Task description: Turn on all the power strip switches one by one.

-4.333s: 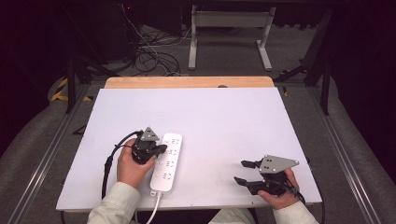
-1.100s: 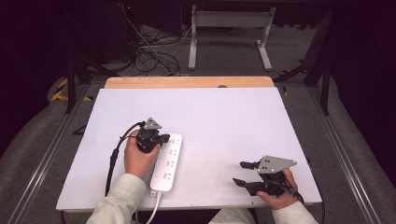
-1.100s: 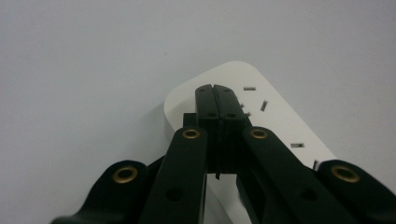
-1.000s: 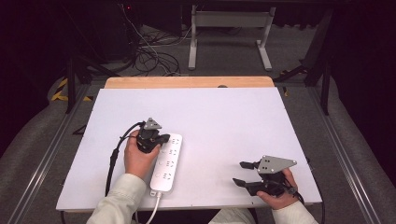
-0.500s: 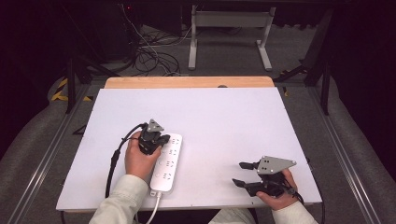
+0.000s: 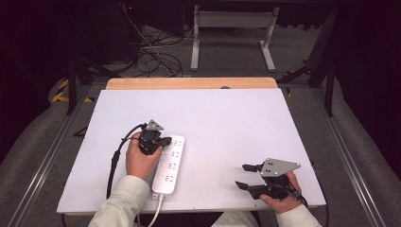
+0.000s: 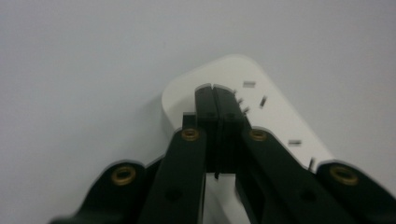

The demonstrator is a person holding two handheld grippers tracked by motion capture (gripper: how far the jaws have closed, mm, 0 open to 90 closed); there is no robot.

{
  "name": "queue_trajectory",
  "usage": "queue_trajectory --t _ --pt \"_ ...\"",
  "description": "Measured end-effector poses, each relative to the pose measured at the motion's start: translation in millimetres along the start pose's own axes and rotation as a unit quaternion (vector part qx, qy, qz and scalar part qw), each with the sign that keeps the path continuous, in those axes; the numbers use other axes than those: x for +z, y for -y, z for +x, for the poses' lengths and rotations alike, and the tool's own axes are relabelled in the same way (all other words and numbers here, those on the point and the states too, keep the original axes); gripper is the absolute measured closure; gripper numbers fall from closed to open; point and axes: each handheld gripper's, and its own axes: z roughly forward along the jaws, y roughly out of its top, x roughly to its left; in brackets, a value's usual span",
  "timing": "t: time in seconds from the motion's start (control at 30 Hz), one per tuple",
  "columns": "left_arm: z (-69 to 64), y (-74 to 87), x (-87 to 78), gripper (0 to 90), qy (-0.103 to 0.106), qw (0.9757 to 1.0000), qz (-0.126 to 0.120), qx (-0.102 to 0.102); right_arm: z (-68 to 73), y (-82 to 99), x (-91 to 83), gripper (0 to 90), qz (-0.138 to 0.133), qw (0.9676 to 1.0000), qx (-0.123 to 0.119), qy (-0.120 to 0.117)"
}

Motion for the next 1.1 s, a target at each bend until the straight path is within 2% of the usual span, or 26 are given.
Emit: queue_trajectory --t 0.03,0.07,0.1,0.13,0.2,0.23,0.37,0.53,0.57,0.77,0.87,0.93,1.03,1.1 --pt "-3.3 -1.1 -7.1 90.0 0.003 0.9998 -0.02 0.002 -0.9 0.4 -0.3 38.4 0.0 1.0 0.0 0.001" --pt "-3.3 -1.1 -7.1 89.9 0.003 0.9998 -0.02 0.002 -1.1 0.6 -0.5 38.4 0.001 1.0 0.001 0.002" --pt "-8.1 -3.9 -14.2 89.8 0.016 0.9993 -0.035 0.004 -1.6 0.8 -0.6 38.4 0.001 1.0 0.001 0.001" --pt "-8.1 -3.9 -14.2 89.7 0.016 0.9993 -0.035 0.004 -1.8 0.8 -0.6 38.3 0.001 1.0 0.002 0.002" --pt "-13.3 -6.9 -21.8 89.4 0.014 0.9989 -0.041 0.019 -1.9 0.7 -0.5 38.3 0.001 1.0 0.002 0.002" --pt "-15.3 -7.8 -24.8 75.1 0.012 0.9987 -0.046 0.019 -1.3 0.5 -0.2 38.3 0.001 1.0 0.001 0.003" --pt "-20.3 -8.4 -37.5 74.0 0.015 0.9973 -0.066 0.029 -1.0 0.4 -0.2 38.3 0.001 1.0 0.001 0.003" --pt "-25.1 -9.1 -49.7 70.6 0.016 0.9963 -0.073 0.043 -0.3 0.4 -0.3 38.3 0.002 1.0 0.0 0.004" --pt "-26.6 -9.3 -51.5 70.3 0.021 0.9961 -0.075 0.041 -0.3 0.3 -0.3 38.3 0.001 1.0 0.0 0.004" --pt "-30.3 -9.8 -60.0 70.6 0.02 0.9953 -0.08 0.051 -1.0 0.4 0.0 38.3 0.002 1.0 0.001 0.003" --pt "-31.5 -9.1 -63.8 70.0 0.021 0.9951 -0.081 0.053 -0.9 0.5 -0.2 38.3 0.001 1.0 0.001 0.004" --pt "-32.4 -8.6 -66.5 66.7 0.03 0.995 -0.086 0.042 -0.9 0.4 -0.3 38.2 0.001 1.0 0.001 0.004" --pt "-31.4 -8.4 -73.4 61.8 0.042 0.9932 -0.101 0.042 -0.8 0.4 -0.3 38.0 0.001 1.0 0.001 0.004" --pt "-30.6 -7.2 -79.0 60.7 0.048 0.9908 -0.117 0.049 -1.2 0.5 -0.2 37.6 0.001 1.0 0.002 0.004"
